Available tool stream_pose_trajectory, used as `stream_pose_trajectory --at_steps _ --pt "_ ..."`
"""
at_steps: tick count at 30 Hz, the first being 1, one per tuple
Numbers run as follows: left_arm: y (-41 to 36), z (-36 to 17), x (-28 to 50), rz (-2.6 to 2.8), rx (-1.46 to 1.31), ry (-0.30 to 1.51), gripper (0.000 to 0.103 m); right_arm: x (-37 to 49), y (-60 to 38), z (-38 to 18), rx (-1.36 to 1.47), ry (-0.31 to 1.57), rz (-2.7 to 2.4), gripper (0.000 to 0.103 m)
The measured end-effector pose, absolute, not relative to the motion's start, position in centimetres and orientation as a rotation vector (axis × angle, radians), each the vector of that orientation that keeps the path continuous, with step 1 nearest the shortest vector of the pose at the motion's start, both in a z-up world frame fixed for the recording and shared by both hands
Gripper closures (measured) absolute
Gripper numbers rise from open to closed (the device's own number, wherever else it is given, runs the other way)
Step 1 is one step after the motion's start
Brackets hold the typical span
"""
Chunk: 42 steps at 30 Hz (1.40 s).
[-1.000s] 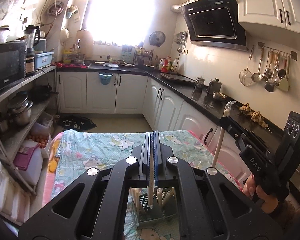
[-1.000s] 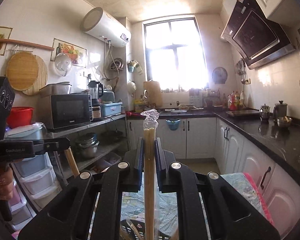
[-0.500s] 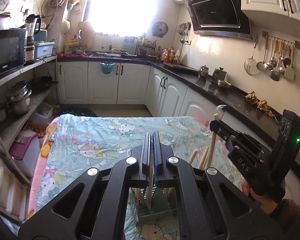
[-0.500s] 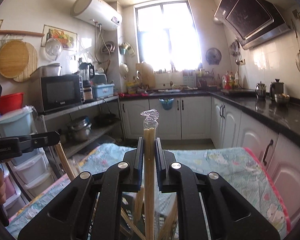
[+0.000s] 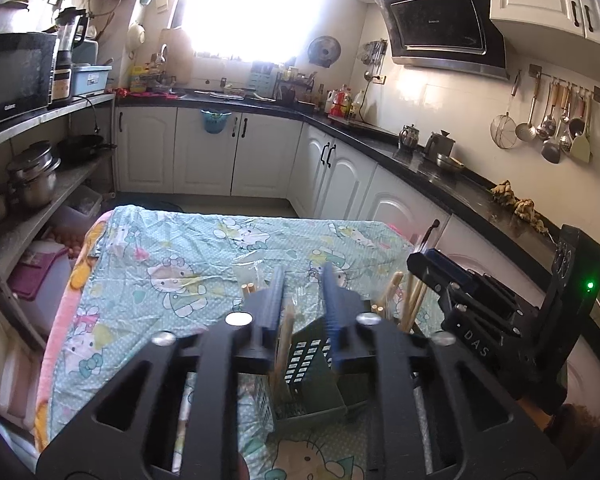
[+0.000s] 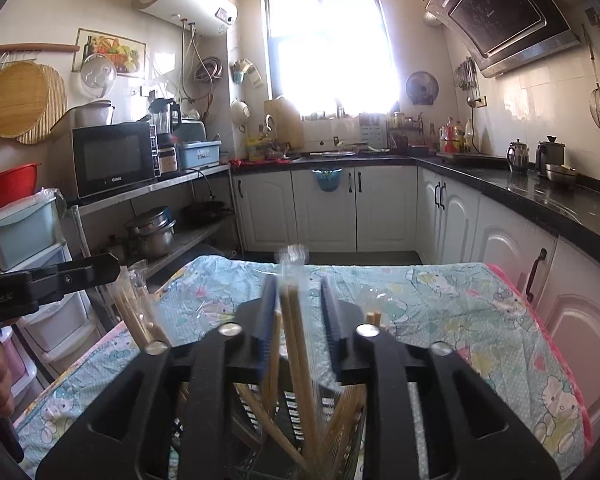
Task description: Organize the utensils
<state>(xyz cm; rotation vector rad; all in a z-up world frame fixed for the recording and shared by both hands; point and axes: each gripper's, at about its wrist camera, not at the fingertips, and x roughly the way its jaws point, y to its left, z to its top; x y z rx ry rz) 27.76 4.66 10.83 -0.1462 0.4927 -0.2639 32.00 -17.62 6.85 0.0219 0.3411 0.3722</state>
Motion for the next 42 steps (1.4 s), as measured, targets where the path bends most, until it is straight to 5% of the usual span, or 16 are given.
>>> stream_pose_trajectory --at_steps 6,14,22,28,42 --pt "5.4 11.9 26.8 -0.246 -0.155 0.474 0.059 31.2 -18.0 7.2 0.021 0.366 0.362 0.064" --pt "6.5 13.3 24.3 -0.157 -0.166 0.449 0.01 28.6 -19.4 8.3 0.011 0.379 0.349 0.048" --pt "7.0 12.8 20.9 -0.044 -0.143 0.462 0.01 24.6 -20.4 9.9 0.011 0.358 0.348 0.021" --pt "6.9 11.3 18.5 0.006 -0.114 0.491 0.01 21.3 -20.2 9.6 -0.013 0.364 0.368 0.009" --pt "7.1 5.6 14.7 0.069 -0.117 0.582 0.01 16.5 -20.3 3.6 -0.024 0.498 0.319 0.006"
